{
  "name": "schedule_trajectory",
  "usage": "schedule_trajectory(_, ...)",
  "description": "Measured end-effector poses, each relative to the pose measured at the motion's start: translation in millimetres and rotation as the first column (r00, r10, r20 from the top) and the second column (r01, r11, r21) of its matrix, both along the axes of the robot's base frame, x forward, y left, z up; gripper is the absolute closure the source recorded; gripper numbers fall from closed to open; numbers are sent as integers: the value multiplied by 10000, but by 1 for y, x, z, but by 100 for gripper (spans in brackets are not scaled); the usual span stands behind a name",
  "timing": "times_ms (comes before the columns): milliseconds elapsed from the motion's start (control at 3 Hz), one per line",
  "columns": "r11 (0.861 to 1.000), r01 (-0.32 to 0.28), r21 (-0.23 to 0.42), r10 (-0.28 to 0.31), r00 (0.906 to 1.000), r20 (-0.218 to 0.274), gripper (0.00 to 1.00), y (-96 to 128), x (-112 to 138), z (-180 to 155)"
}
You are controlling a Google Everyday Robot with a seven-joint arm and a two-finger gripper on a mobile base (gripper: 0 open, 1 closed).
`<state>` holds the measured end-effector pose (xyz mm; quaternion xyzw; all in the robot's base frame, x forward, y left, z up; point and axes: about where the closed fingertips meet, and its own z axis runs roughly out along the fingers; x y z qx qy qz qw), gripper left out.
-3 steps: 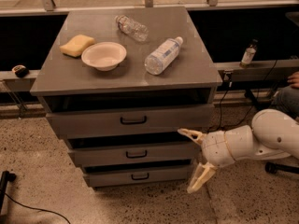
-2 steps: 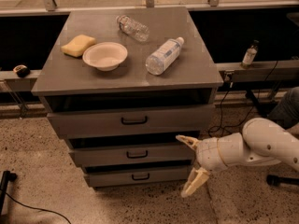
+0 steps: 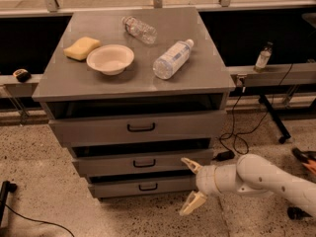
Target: Open bottom drawer
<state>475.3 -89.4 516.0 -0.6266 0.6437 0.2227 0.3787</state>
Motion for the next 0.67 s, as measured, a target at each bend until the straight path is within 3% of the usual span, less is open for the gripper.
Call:
schedule_trajectory(333, 9999, 84, 66, -84, 10000, -49, 0, 1, 1, -6)
schedule_trajectory(667, 9995, 171, -257, -181, 9991, -386, 0, 1, 6, -22)
